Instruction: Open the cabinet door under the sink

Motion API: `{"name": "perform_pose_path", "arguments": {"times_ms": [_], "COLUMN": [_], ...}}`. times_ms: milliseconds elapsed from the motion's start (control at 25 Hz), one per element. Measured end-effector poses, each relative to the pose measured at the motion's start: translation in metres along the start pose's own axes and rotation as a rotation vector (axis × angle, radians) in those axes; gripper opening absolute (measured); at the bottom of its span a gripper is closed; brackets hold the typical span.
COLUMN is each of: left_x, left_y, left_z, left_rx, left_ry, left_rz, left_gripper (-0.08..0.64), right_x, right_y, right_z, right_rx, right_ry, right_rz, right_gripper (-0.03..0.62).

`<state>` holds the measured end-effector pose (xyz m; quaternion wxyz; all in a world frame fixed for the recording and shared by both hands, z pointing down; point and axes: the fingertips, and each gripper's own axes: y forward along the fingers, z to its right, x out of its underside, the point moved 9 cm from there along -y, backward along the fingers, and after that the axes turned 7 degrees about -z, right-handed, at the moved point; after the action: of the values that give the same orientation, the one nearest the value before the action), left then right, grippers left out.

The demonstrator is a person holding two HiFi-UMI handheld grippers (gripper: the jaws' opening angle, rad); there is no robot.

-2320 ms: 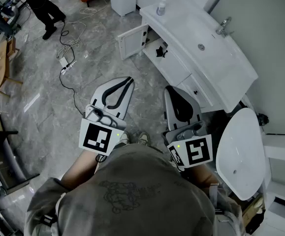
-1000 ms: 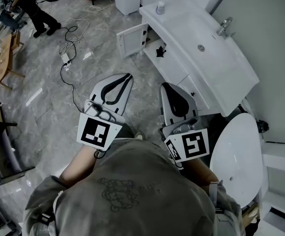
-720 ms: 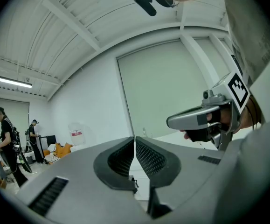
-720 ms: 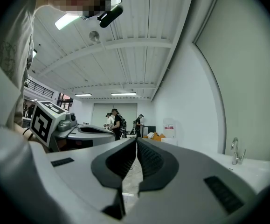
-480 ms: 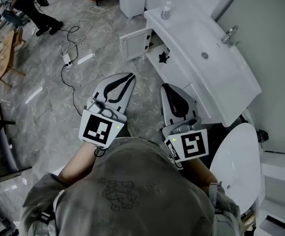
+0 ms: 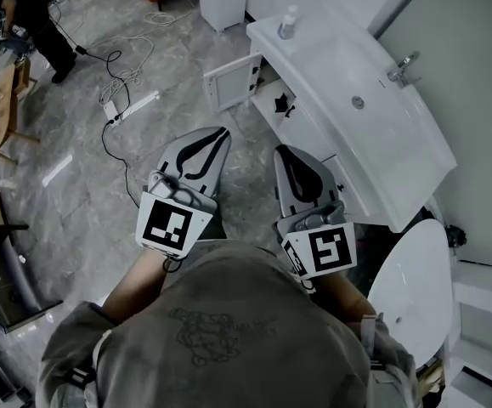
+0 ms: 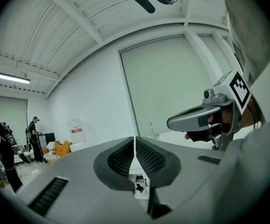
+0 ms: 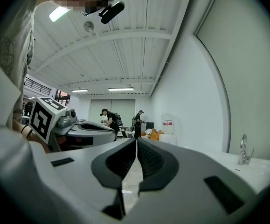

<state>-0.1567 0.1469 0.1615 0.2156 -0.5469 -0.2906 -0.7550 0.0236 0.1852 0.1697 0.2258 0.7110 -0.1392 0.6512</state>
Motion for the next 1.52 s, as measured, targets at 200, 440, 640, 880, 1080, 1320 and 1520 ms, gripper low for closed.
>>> {"name": "perform_pose_path", "arguments": {"times_ms": [200,440,640,880,1080,1320,1520], "left_x": [0.002,0.006,0.01,0.016,0.027,0.047,0.063], "left_y": [0.034,0.084,0.129,0.185,0.219,0.264,0.301], "left_z": [-0.036,-0.083,-0.125,-0.169,-0.186,-0.184,-0.167], "left_rx": [0.04,0.117,0.2,0.324,0.412,0.49,0.528], "left_ry": [0.0,-0.003,0.002,0.023,0.033,0.031,0.008], "left_rz": [-0.007,-0.014,-0.023,-0.02,-0.004,-0.029,-0.044], "left_gripper": [0.025,0.025,0.025,0.025,0.025,0.025,0.025], "right_x": [-0.001,-0.001,0.001,0.004,0.017,0.049,0.08], "right_y": [0.043,0.099,0.144,0.191,0.214,0.229,0.234], "right_z": [0.018,0.043,0.064,0.092,0.104,0.125,0.147], "right_rx": [0.028,0.1,0.175,0.288,0.381,0.504,0.569], "right_ry": [0.018,0.042,0.055,0.067,0.071,0.136,0.186], "right_rz": [-0.03,-0.072,-0.124,-0.181,-0.218,-0.262,-0.287], "right_gripper": [0.031,0.031,0.031,0.031,0.031,0.031,0.031]}}
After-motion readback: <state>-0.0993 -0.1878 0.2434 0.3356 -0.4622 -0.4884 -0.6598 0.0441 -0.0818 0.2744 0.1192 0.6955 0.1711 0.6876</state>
